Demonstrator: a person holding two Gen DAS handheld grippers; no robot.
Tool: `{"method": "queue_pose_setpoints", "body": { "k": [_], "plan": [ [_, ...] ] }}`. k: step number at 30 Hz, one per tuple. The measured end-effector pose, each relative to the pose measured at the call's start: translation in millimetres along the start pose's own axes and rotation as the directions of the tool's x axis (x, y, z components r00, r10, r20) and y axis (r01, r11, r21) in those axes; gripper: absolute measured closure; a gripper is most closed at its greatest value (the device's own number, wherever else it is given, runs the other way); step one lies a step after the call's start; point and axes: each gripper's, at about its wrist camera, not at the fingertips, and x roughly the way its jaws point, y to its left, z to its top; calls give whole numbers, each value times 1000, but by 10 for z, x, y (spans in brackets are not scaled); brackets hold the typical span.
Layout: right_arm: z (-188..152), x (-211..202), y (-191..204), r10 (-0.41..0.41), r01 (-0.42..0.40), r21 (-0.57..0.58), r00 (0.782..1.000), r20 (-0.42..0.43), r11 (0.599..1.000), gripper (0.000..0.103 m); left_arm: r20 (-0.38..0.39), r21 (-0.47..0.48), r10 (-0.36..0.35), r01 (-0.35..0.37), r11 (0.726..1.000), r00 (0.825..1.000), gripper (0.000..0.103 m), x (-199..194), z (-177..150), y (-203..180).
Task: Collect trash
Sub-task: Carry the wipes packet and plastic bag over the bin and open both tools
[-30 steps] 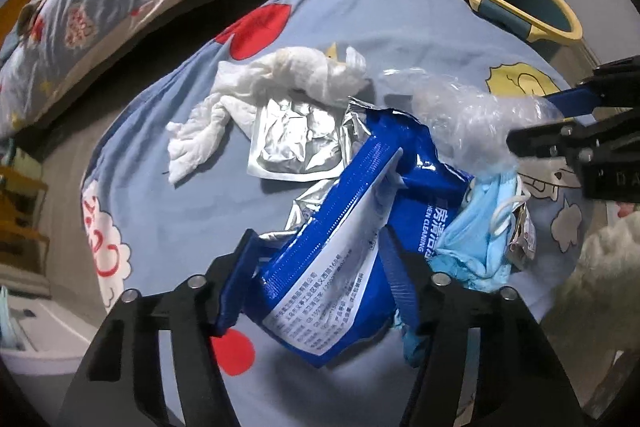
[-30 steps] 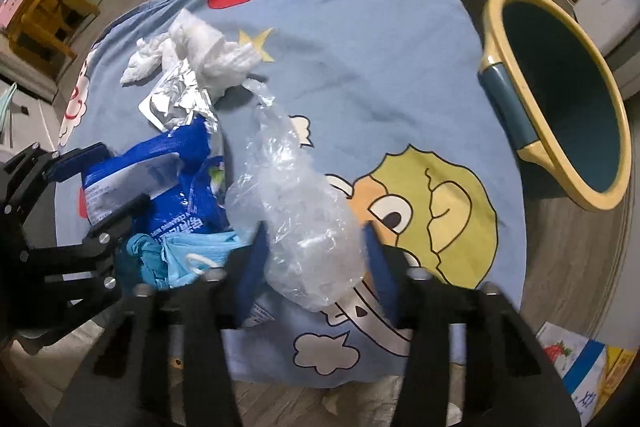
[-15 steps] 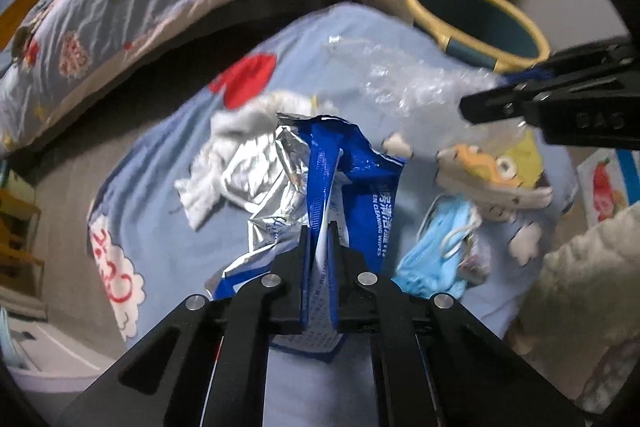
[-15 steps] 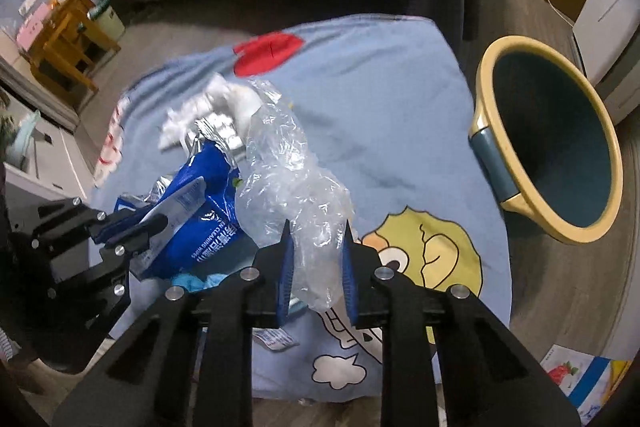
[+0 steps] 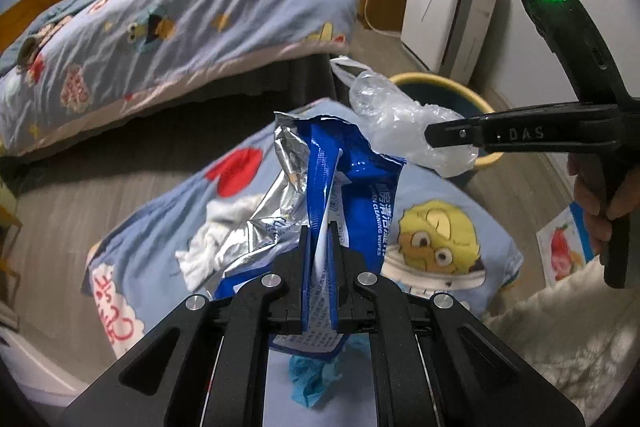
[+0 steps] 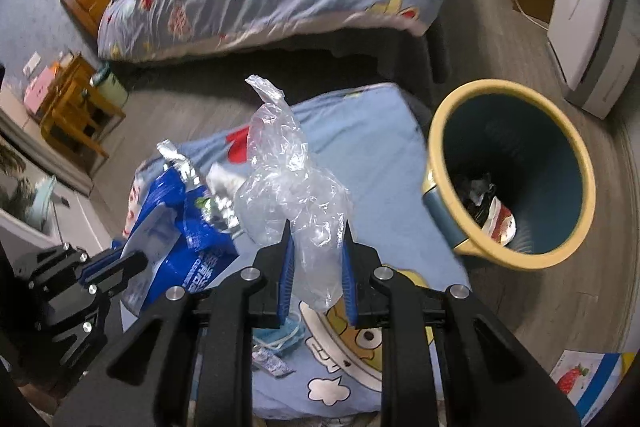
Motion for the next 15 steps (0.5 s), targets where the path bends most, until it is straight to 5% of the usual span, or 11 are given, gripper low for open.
{"method": "queue_pose_setpoints", "body": {
  "k": [15],
  "plan": [
    [337,-476,-806,-73,65,73,991,116,995,85,105,-20,-12,14,1000,994,95,55,530,-272]
  ]
}}
